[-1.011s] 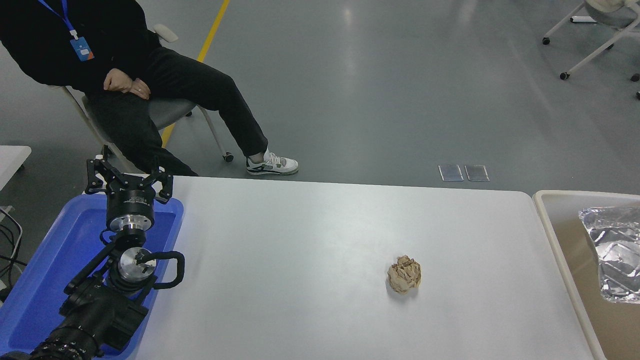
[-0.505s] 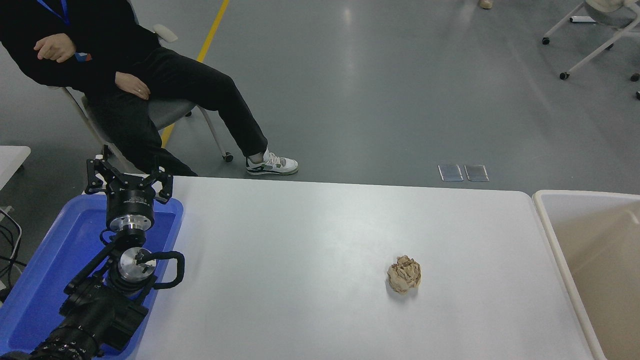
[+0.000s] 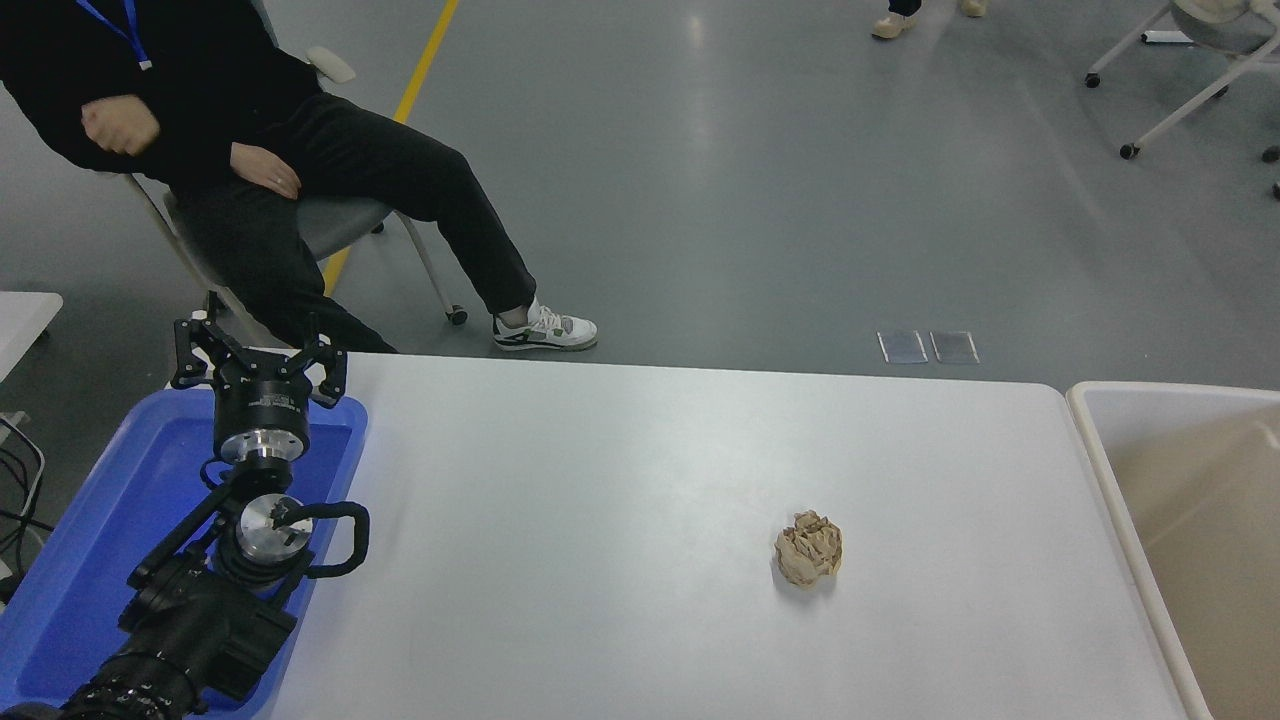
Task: Pick up foil plate and place in dustbin
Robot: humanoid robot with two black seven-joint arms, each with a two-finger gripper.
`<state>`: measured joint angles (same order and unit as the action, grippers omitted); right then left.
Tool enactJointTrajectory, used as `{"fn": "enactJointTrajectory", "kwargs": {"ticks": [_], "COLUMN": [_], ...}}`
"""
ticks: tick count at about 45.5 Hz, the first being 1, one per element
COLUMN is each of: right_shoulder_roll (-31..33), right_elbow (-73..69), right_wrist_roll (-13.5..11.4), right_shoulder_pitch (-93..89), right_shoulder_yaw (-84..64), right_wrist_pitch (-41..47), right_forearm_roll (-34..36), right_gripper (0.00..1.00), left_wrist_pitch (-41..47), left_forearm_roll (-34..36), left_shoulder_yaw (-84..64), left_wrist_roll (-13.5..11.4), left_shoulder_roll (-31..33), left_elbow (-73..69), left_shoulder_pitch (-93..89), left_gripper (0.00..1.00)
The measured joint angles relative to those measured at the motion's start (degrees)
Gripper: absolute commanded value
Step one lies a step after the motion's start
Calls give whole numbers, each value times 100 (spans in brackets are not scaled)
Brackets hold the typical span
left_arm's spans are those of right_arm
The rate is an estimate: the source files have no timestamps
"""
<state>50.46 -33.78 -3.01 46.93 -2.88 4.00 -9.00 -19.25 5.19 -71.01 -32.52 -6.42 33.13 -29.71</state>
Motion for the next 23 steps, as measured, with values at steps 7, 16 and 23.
{"fn": "enactJointTrajectory", "kwargs": {"ticks": [7, 16, 23], "right_shoulder_roll": [979, 1819, 2202], "right_elbow": [-1560, -2906, -3506], "right_wrist_roll": [-168, -304, -351], "right_shoulder_pitch": [666, 1270, 1564], "right_shoulder_yaw": [-26, -49, -99], "right_wrist_pitch": [-11, -17, 7], "right_forearm_roll": [-453, -1232, -1734], "right_gripper": [100, 100, 100], "left_wrist_pitch": [0, 0, 0], "left_forearm_roll": [7, 8, 8], "left_shoulder_yaw": [0, 1, 0], "left_wrist_roll": [0, 0, 0], "left_shoulder_roll": [0, 0, 0], "left_elbow": [0, 0, 0], "left_shoulder_pitch": [0, 1, 0], "left_gripper": [99, 99, 99]}}
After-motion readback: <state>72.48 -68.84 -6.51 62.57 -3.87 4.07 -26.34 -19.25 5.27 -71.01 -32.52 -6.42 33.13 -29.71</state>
